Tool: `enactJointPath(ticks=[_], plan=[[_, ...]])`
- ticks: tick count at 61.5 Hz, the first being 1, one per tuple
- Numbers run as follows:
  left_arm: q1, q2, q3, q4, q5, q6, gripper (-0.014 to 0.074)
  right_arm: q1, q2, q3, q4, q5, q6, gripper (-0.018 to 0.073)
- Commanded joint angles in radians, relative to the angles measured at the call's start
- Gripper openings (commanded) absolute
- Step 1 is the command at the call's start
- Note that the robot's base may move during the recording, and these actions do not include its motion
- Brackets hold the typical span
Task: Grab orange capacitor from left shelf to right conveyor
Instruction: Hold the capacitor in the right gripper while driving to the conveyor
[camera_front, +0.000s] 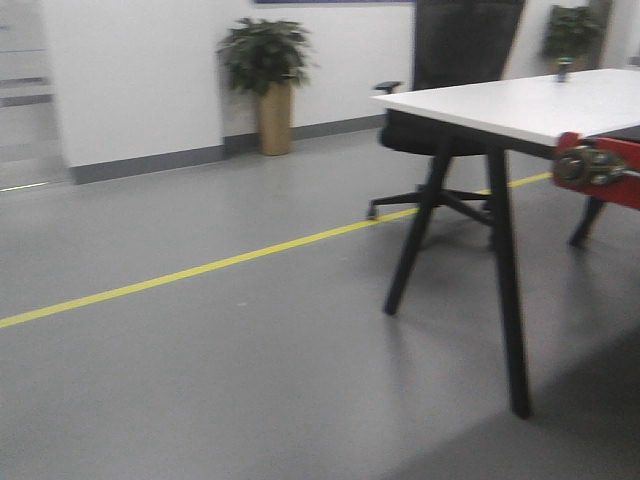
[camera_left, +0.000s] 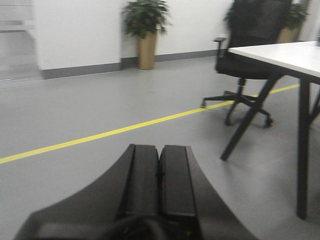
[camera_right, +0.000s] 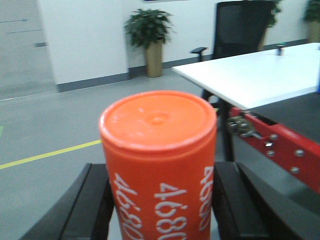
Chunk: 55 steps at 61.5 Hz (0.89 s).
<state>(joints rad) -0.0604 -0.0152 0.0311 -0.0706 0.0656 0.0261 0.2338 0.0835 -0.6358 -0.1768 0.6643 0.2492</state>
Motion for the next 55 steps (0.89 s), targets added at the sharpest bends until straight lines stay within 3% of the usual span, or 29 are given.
enactJointPath(ticks=[1,55], plan=[[0.0,-0.007,-0.004,-0.003,-0.089,-0.002,-0.0127,0.002,0.02,-0.027,-0.015,-0.087,-0.002,0.0151],[0.0,-0.007,-0.004,-0.003,-0.089,-0.002,-0.0127,0.002,0.02,-0.027,-0.015,-0.087,-0.002,0.0151]])
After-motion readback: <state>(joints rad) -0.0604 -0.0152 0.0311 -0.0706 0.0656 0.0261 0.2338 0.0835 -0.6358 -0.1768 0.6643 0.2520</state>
